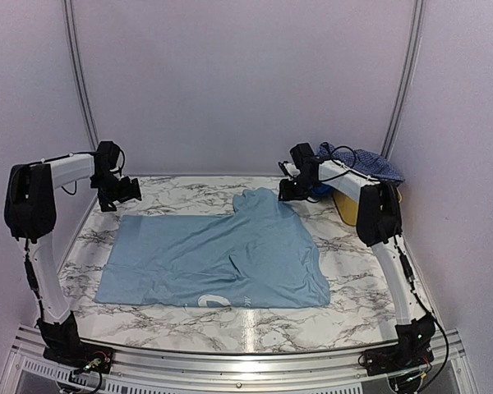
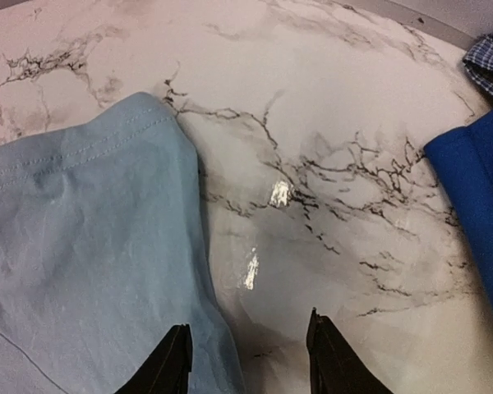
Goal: Fold and stack the mixed laundry pile
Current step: Move the 1/3-folded T-shirt to the center of the board, then fold the 1/3-folded T-shirt at the center of the board.
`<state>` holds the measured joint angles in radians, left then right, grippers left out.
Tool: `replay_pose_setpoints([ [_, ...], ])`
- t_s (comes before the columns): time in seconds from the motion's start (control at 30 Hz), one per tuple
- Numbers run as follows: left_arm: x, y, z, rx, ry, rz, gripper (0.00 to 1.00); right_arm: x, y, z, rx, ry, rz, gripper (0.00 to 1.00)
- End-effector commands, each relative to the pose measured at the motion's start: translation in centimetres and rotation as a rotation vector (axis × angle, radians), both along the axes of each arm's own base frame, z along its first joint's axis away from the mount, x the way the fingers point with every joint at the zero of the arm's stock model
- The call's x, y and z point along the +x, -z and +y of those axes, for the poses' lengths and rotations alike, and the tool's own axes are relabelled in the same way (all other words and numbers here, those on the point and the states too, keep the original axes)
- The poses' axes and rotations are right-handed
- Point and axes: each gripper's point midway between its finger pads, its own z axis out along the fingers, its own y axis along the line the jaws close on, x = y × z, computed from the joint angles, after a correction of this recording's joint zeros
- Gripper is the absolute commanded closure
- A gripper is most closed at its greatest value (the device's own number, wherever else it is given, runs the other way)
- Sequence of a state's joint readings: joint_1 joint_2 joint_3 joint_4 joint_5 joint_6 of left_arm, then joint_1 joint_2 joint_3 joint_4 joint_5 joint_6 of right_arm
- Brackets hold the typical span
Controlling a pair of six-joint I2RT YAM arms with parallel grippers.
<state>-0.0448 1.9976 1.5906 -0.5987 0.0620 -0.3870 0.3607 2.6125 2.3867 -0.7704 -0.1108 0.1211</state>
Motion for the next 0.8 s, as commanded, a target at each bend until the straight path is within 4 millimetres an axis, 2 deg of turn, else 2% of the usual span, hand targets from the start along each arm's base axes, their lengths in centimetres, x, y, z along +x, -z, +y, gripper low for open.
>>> replay_pose_setpoints([
  [0.0,0.3,1.2,0.7,0.028,0.01,0.026,0.01,1.7,0.3,0.8,0.01,-0.001,-0.057,0.58],
  [0.23,0.5,2.4,1.2,0.013,-0.008,0.049,0.01,0.4,3.2,2.4,-0.06,-0.043,-0.032,0.61],
  [0.3,0.7,2.7,1.4,0.015,-0.008,0.052,0.01,0.1,3.9,2.6,-0.075,-0.051,-0.022,0.65],
  [0.37,0.8,2.9,1.6,0.027,-0.002,0.054,0.01,0.0,3.9,2.8,-0.068,-0.055,-0.016,0.8],
  [0.43,0.7,3.2,2.0,0.036,0.006,0.061,0.04,0.1,3.1,3.0,-0.054,-0.057,-0.025,0.9],
  [0.5,0.7,3.6,1.7,0.03,0.033,0.068,0.11,0.2,2.2,3.2,-0.033,-0.063,-0.035,1.0],
  [0.53,0.7,3.9,3.0,0.02,0.02,0.072,0.17,0.3,1.8,3.1,-0.021,-0.063,-0.037,1.0],
  [0.67,0.4,5.1,4.1,0.01,0.045,0.092,0.44,0.3,0.3,2.6,0.027,-0.054,-0.036,1.0],
  [0.77,0.5,5.8,4.7,0.012,0.051,0.089,0.55,0.4,-0.7,2.3,0.063,-0.044,-0.043,1.0],
])
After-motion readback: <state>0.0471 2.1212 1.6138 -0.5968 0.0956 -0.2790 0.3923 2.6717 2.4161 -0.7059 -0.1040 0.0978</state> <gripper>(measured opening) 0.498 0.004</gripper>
